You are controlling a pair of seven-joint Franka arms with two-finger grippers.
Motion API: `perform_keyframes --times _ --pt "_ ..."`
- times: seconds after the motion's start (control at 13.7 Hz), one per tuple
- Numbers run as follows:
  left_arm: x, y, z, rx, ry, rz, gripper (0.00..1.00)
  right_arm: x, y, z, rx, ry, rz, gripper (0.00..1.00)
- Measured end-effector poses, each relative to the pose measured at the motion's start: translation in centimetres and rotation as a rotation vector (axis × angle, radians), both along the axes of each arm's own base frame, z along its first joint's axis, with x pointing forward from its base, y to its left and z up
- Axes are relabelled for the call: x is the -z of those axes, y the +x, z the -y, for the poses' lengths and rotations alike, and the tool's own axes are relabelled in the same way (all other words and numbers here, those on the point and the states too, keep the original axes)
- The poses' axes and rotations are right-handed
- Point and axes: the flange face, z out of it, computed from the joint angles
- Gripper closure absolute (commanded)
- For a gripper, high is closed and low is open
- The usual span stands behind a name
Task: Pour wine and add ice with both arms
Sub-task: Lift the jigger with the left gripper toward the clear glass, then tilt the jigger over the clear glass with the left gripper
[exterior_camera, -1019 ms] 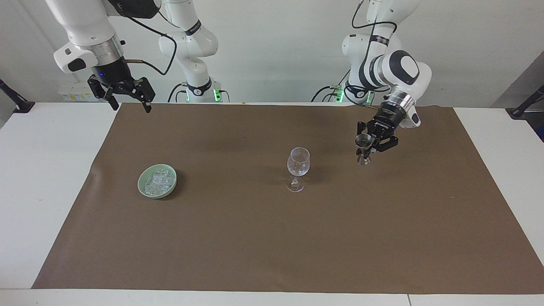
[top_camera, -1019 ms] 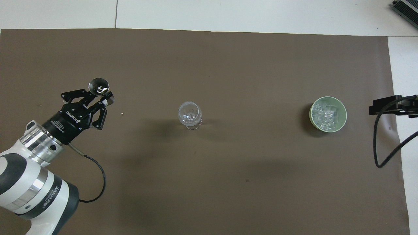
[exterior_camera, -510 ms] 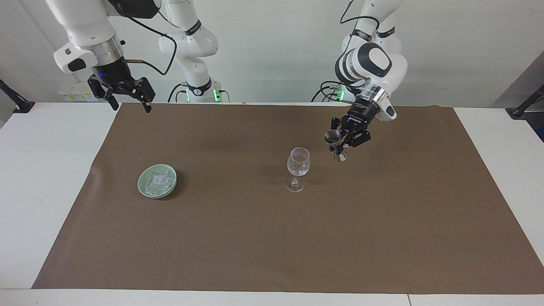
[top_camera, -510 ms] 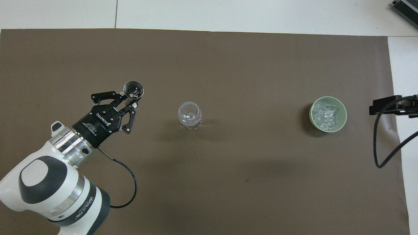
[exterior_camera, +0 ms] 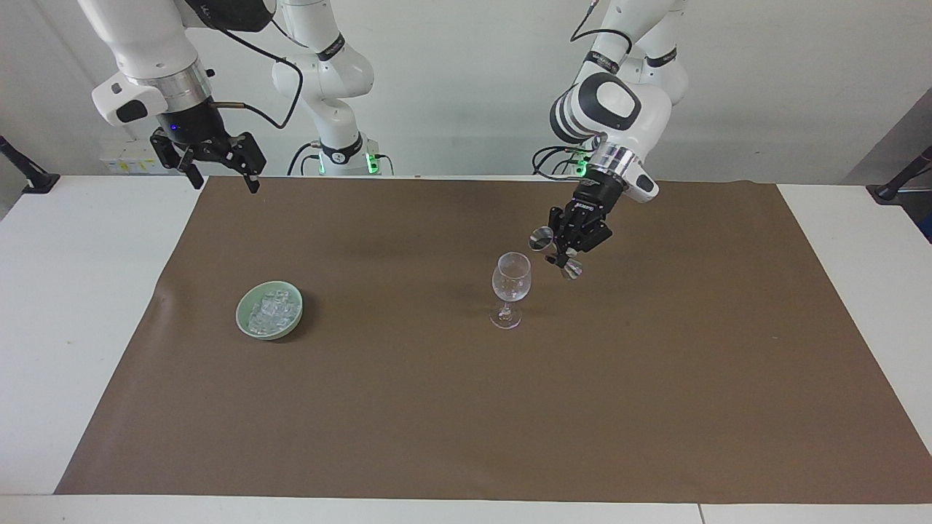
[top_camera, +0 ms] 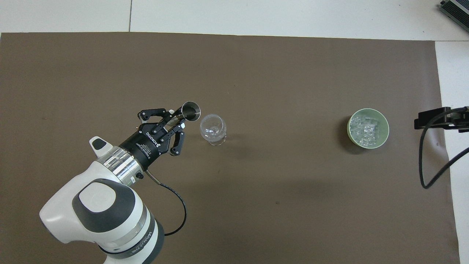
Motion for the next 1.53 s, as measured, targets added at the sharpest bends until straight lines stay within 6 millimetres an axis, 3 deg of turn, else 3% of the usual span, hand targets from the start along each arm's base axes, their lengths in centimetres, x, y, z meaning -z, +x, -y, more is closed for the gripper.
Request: perform_keyframes --times 0.29,1.53 --pt "-0.2 -0.1 1.3 0.052 0.12 0.066 1.0 0.0 0.0 0.0 0.0 0.0 0.0 0.0" --pt "-0.6 -1.1 3.1 0.119 0.553 0.223 1.0 0.0 0.0 0.0 0.0 0.0 0.0 0.0"
